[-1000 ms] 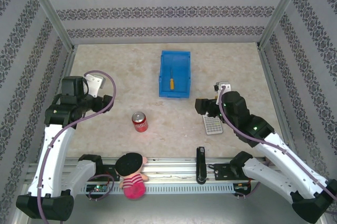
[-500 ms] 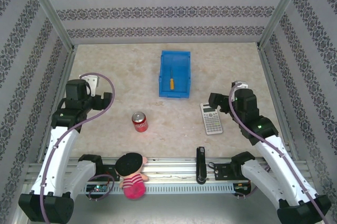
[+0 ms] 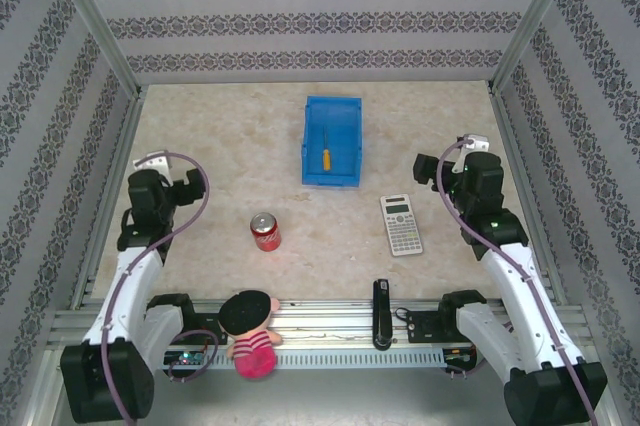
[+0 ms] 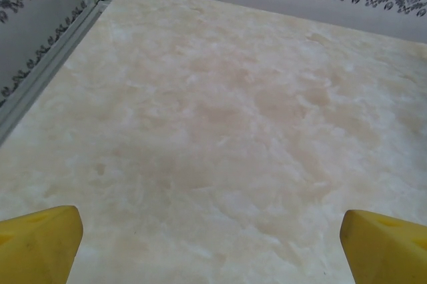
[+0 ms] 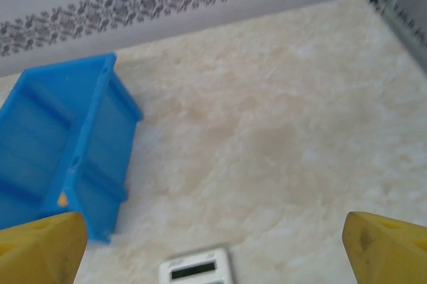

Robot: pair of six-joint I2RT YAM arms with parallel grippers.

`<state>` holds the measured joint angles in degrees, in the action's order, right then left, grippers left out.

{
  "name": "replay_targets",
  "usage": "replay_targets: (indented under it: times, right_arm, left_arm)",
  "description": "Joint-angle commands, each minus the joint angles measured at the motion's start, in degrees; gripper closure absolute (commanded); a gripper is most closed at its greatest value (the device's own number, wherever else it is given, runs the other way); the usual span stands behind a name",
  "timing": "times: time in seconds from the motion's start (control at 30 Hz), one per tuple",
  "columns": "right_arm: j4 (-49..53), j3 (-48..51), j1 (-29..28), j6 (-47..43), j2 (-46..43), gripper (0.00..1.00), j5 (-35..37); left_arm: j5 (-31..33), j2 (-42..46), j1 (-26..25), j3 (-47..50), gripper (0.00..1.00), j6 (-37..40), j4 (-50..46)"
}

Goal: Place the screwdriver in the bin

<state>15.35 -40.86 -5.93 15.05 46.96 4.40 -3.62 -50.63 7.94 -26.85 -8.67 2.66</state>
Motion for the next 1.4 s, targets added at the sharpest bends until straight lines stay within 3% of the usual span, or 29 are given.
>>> replay_targets:
  times: [0.0,0.13,0.4,0.6,0.7,0.8,0.9,1.0,1.07,1.37]
  right_arm:
    - [-10.9,4.9,1.1,-7.3,1.6,0.02,9.9]
    - [-26.6,12.6,2.9,-11.8,5.1,0.02,15.2]
    - [-54.1,25.2,4.5,-11.4,14.7,0.02,11.2]
    - [-65.9,25.8,4.9,-11.0,26.7,0.02,8.1]
    - [-65.7,23.2,5.1,-10.5,30.2,0.02,5.7]
    - [-69.6,22.7,5.1,-10.7,35.5,0.02,4.0]
    - [-77.2,22.9,5.0,-11.1,41.7,0.02,3.4]
    - [-69.5,21.5,5.1,-11.3,39.8,0.02,1.9]
    - [-73.9,21.5,5.1,-11.4,41.5,0.02,2.0]
    - [-72.8,21.5,5.0,-11.6,41.0,0.02,1.9]
  left_arm:
    - [-3.3,-4.2,0.3,6.5,0.01,-0.8,23.8]
    - [-6.6,-15.0,0.3,12.1,0.01,0.9,43.5]
    - [-3.2,-27.4,0.4,16.8,0.01,1.4,61.6]
    - [-3.9,-35.4,0.4,15.0,0.01,0.3,66.5]
    - [-7.0,-38.4,0.2,15.7,0.01,1.8,70.5]
    - [-7.8,-44.6,0.3,16.6,0.01,1.6,79.2]
    - [-7.5,-42.5,0.3,15.7,0.01,1.6,74.5]
    - [-7.7,-44.0,0.3,15.8,0.01,1.5,77.0]
    - [-8.0,-42.7,0.2,14.8,0.01,2.0,73.3]
    - [-7.5,-40.9,-2.7,7.6,0.01,5.7,57.7]
